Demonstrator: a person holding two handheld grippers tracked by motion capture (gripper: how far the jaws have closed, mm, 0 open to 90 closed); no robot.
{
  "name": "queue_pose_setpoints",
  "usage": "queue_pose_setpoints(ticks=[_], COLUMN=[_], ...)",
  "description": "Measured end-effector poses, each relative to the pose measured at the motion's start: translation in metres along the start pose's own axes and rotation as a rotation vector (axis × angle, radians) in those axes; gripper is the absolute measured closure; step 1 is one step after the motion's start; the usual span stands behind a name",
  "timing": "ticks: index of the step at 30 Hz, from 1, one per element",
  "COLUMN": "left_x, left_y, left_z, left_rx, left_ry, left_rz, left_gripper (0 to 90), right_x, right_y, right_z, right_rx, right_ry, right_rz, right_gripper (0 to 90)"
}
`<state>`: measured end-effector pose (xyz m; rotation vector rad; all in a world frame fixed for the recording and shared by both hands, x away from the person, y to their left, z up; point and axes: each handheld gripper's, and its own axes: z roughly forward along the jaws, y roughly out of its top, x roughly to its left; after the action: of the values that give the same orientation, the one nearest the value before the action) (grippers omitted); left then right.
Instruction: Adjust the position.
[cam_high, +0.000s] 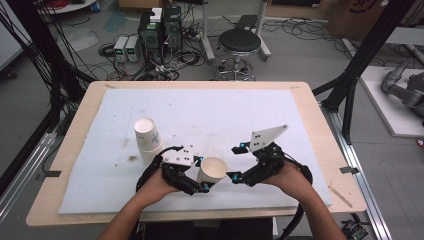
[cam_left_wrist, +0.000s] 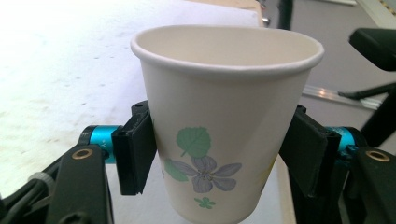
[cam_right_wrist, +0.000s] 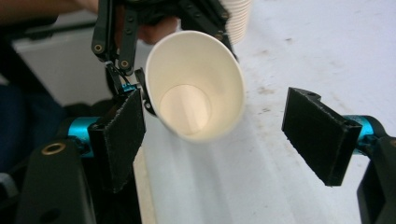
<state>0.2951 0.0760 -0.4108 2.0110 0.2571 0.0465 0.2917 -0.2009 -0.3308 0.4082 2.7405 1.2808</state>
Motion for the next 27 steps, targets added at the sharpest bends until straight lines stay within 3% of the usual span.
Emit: queue_pose_setpoints(ticks=[3,4,7,13,21,27], left_x=[0.002,0.003,0.005,0.008,0.009,0.008], left_y=[-0.005,-0.006,-0.009,-0.010,-0.011,-0.013], left_z=[-0.003,-0.005,-0.009,-0.019,-0.029,-0.030], left_rx=[-0.030,-0.046,-0.098,-0.176,-0.253,-0.256], left_ry=[0.031,0.050,0.086,0.173,0.227,0.240], left_rz=[-0.022,-0.027,-0.045,-0.054,-0.059,-0.057], left_gripper=[32.2,32.1,32.0,32.0,31.9,31.8], right_x=[-0.002,-0.005,-0.005,-0.006,-0.007,-0.007], right_y=[-0.017,-0.030,-0.040,-0.070,-0.092,-0.095], right_z=[-0.006,-0.009,-0.011,-0.015,-0.013,-0.015], right_rx=[-0.061,-0.095,-0.128,-0.202,-0.217,-0.219], right_ry=[-0.027,-0.067,-0.098,-0.224,-0.291,-0.313], right_rz=[0.049,0.081,0.105,0.169,0.210,0.203], right_gripper=[21.9,21.9,22.0,21.9,22.0,22.0])
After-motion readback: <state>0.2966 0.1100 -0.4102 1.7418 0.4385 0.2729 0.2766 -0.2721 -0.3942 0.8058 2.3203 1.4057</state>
